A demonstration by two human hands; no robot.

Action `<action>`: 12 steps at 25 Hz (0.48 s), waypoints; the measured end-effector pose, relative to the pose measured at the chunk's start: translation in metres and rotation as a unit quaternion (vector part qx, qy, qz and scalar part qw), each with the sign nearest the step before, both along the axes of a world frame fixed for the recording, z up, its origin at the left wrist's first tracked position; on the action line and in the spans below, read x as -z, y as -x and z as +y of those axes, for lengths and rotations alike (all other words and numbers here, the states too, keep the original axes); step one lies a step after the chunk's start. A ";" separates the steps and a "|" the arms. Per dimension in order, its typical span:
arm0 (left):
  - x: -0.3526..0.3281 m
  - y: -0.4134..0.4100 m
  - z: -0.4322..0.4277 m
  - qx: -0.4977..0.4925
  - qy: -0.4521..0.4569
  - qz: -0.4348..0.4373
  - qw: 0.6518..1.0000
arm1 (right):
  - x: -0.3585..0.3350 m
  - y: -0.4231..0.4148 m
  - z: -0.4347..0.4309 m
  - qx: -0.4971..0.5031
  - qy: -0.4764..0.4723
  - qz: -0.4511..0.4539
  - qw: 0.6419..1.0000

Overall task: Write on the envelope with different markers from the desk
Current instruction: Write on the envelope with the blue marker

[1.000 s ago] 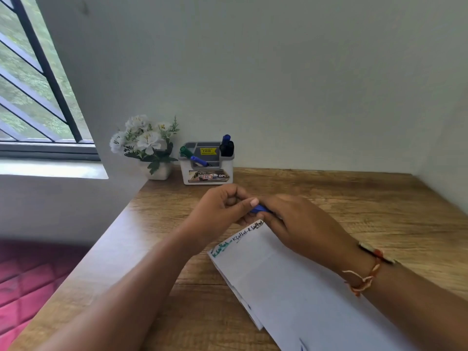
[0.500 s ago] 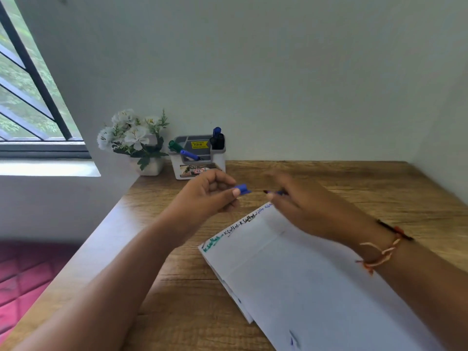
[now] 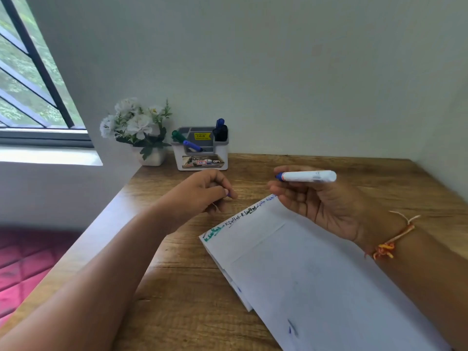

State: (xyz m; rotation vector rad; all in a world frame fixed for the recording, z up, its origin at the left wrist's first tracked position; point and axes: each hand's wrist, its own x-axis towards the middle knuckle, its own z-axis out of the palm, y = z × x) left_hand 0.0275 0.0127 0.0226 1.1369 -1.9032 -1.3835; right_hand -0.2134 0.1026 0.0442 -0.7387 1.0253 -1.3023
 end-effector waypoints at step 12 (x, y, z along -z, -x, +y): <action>-0.011 -0.024 -0.007 0.142 0.041 -0.275 0.950 | 0.021 -0.061 0.018 -0.078 -0.001 0.272 0.959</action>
